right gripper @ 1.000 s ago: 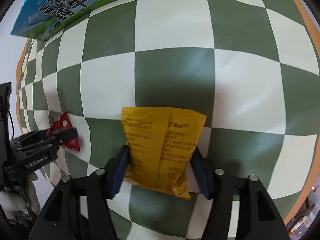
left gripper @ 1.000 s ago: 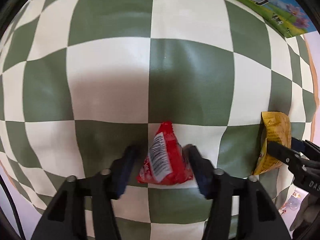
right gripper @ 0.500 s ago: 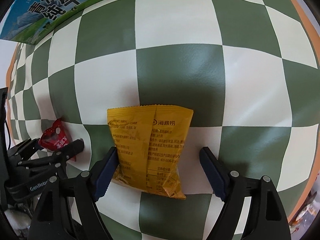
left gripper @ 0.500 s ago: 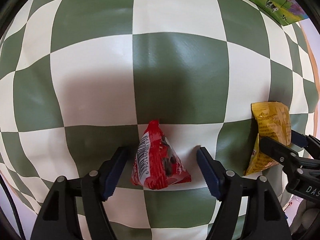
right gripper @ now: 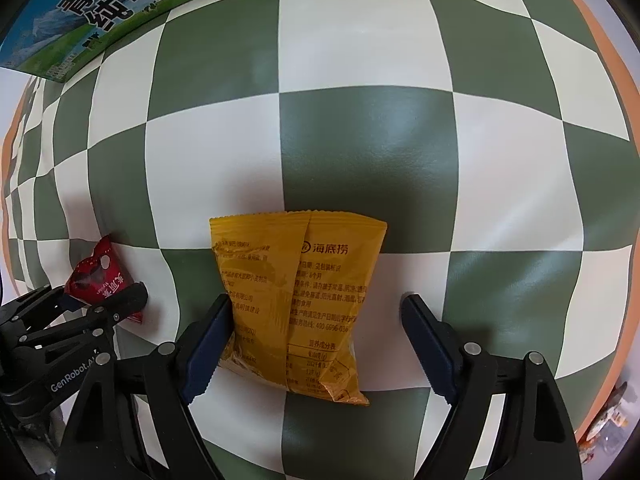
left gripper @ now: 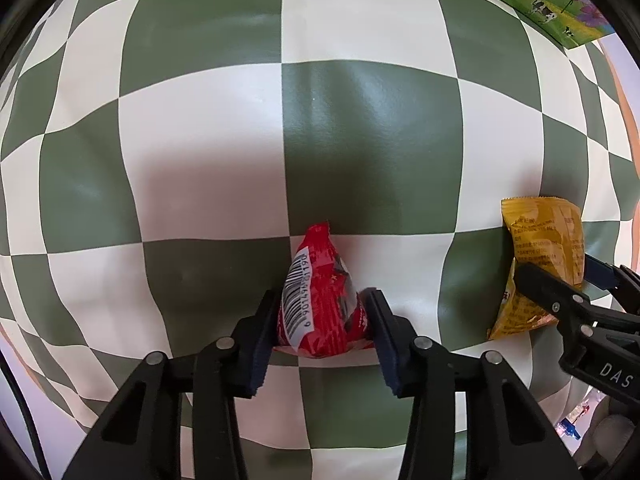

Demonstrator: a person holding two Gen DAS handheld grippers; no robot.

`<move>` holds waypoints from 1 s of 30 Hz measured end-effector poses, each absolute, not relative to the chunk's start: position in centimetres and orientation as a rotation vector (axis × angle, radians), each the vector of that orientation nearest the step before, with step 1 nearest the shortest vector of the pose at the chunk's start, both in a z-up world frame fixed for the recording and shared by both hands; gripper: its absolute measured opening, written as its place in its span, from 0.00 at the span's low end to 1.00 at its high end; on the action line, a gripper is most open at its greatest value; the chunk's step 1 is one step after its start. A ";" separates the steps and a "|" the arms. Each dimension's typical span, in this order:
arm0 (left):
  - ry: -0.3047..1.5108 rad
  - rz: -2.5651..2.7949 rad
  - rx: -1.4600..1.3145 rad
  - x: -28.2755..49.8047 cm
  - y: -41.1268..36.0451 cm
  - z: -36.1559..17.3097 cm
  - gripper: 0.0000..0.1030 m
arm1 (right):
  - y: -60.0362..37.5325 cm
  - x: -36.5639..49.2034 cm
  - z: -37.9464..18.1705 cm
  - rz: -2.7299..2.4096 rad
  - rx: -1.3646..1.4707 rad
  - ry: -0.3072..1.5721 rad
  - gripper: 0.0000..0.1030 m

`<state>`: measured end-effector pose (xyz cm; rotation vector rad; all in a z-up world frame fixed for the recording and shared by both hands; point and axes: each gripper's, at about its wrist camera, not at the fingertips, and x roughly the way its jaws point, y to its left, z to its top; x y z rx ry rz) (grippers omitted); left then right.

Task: Organize snacks
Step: 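Carry both packets into the box and open both tools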

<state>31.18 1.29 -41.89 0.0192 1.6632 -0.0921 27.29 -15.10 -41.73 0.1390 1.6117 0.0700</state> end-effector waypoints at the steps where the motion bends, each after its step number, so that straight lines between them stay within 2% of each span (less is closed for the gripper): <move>1: 1.662 -0.093 0.016 30.8 1.6 -41.6 0.39 | -14.6 26.7 -41.7 0.079 0.141 1.610 0.72; 2: 1.663 -0.096 0.016 30.8 1.6 -41.6 0.39 | -14.4 26.7 -41.6 0.088 0.137 1.612 0.69; 5: 1.672 -0.115 -0.001 30.8 2.8 -42.0 0.42 | -14.0 26.8 -41.4 0.099 0.133 1.629 0.68; 7: 1.688 -0.150 -0.076 31.1 3.5 -42.6 0.68 | -13.3 26.8 -41.5 0.101 0.174 1.642 0.71; 9: 1.692 -0.156 -0.103 31.4 4.0 -42.7 0.70 | -13.5 26.9 -41.6 0.115 0.233 1.660 0.81; 10: 1.691 -0.154 -0.103 31.4 4.0 -42.7 0.70 | -13.4 26.9 -41.6 0.120 0.238 1.667 0.85; 12: 1.691 -0.146 -0.102 31.2 4.2 -42.8 0.69 | -12.8 26.7 -41.8 0.119 0.202 1.674 0.86; 14: 1.689 -0.125 -0.078 30.8 4.1 -42.8 0.60 | -11.8 26.9 -42.0 0.108 0.179 1.682 0.89; 15: 1.686 -0.109 -0.061 30.7 4.2 -42.7 0.51 | -11.6 27.1 -42.0 0.099 0.177 1.683 0.89; 18: 1.679 -0.092 -0.068 30.6 4.7 -42.4 0.45 | -10.5 27.6 -42.1 0.079 0.179 1.663 0.88; 21: 1.671 -0.083 -0.062 29.8 3.9 -42.2 0.43 | -9.9 27.5 -41.6 0.066 0.144 1.638 0.77; 22: 1.667 -0.080 -0.058 29.6 3.8 -42.1 0.43 | -9.8 27.2 -41.4 0.069 0.136 1.626 0.69; 24: 1.661 -0.083 -0.055 29.4 3.5 -41.9 0.43 | -9.8 27.1 -41.0 0.081 0.147 1.613 0.65; 26: 1.658 -0.093 -0.059 29.3 3.3 -41.7 0.43 | -9.6 26.8 -40.1 0.099 0.167 1.590 0.57; 30: 1.638 -0.112 -0.057 29.3 3.6 -40.2 0.43 | -9.5 26.0 -38.8 0.125 0.204 1.564 0.54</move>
